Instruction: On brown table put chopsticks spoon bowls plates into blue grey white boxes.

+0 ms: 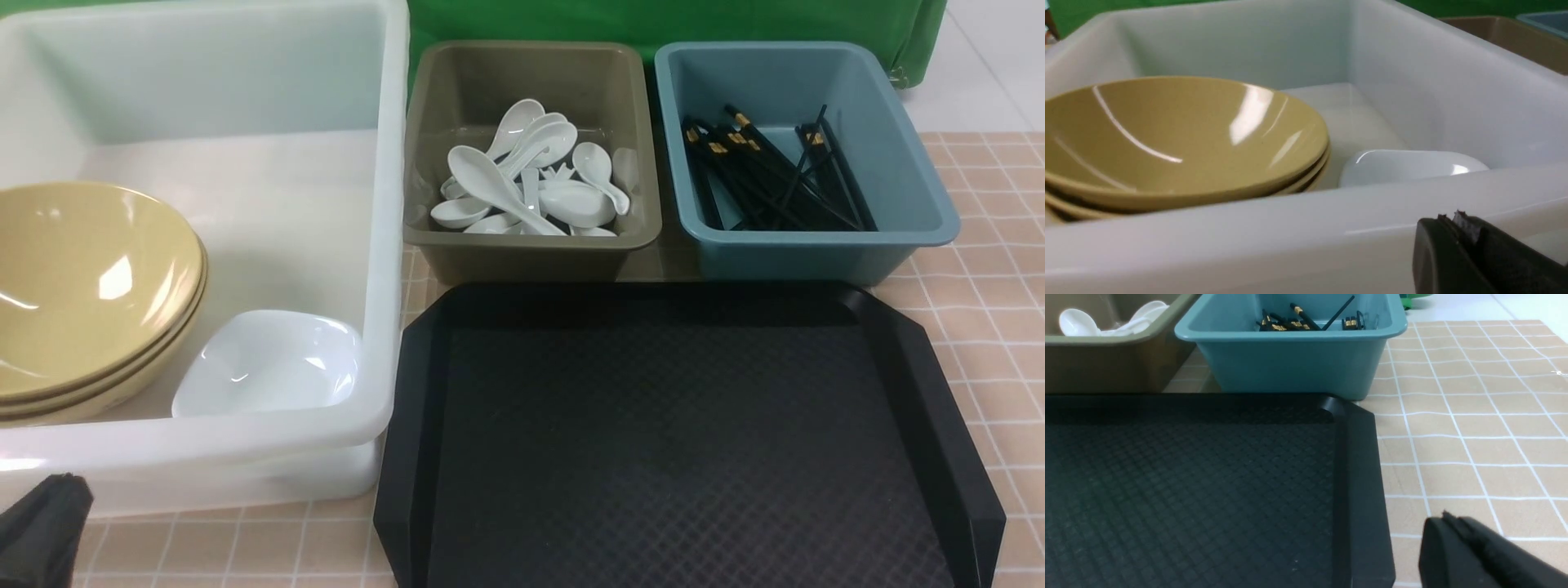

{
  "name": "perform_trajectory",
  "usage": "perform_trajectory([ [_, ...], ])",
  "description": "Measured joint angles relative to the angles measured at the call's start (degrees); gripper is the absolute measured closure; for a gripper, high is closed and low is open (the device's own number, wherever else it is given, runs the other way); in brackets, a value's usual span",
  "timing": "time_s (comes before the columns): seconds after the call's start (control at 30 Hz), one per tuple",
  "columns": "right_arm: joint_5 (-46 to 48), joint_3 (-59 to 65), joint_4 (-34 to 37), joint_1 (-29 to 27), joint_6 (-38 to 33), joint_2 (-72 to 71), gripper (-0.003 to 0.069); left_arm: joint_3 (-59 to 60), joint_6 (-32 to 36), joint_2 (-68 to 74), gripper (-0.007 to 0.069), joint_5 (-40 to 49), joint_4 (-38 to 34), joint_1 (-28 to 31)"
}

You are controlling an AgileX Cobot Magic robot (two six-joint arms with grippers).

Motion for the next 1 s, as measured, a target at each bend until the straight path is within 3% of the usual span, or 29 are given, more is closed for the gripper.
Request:
perform_trajectory([
  [0.23, 0.0, 0.0, 0.0, 0.0, 0.0, 0.0, 0.0611, 0.0, -0.3, -0.4, 0.0631, 6.9, -4.7, 5.2],
  [0.43, 0.0, 0.0, 0.0, 0.0, 0.0, 0.0, 0.0607, 0.0, 3.5, -0.4, 0.0631, 7.1, -7.4, 5.2],
  [1.0, 0.0, 0.0, 0.0, 0.0, 0.0, 0.0, 0.0591, 0.0, 3.5, -0.4, 0.0631, 7.1, -8.4, 5.2],
])
